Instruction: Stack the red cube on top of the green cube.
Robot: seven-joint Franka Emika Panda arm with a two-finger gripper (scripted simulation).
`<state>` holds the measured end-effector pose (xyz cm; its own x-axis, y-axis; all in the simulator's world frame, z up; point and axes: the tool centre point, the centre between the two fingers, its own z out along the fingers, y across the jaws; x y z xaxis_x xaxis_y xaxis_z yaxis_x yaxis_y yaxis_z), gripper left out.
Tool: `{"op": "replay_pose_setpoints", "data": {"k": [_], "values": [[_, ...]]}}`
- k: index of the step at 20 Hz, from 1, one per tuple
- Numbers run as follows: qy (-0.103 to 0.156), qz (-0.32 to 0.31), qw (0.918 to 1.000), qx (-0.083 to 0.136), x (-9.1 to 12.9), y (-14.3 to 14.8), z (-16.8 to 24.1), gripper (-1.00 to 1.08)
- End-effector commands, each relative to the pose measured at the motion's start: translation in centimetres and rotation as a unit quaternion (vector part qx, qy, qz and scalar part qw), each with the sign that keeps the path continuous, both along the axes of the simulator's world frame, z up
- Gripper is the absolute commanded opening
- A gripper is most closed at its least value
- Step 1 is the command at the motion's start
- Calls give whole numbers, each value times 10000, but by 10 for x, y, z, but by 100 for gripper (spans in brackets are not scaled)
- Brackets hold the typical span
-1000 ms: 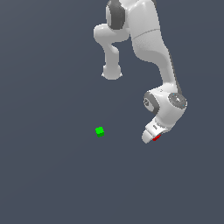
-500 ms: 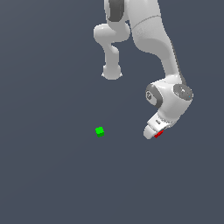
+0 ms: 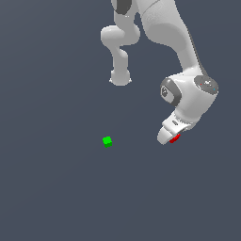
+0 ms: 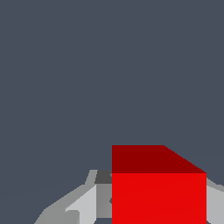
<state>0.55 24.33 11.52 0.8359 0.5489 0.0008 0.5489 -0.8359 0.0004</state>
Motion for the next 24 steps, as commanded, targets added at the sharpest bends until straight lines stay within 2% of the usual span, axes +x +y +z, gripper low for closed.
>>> {"op": "replay_pose_setpoints", "data": {"k": [1, 7, 13, 18, 24], "values": [[5, 1, 10000, -1, 0, 0, 5, -100], [0, -1, 10000, 1, 0, -5, 2, -100], [0, -1, 10000, 1, -3, -32, -2, -100], [1, -4, 10000, 1, -7, -77, -10, -100], [1, -4, 10000, 1, -14, -150, -24, -100]]}}
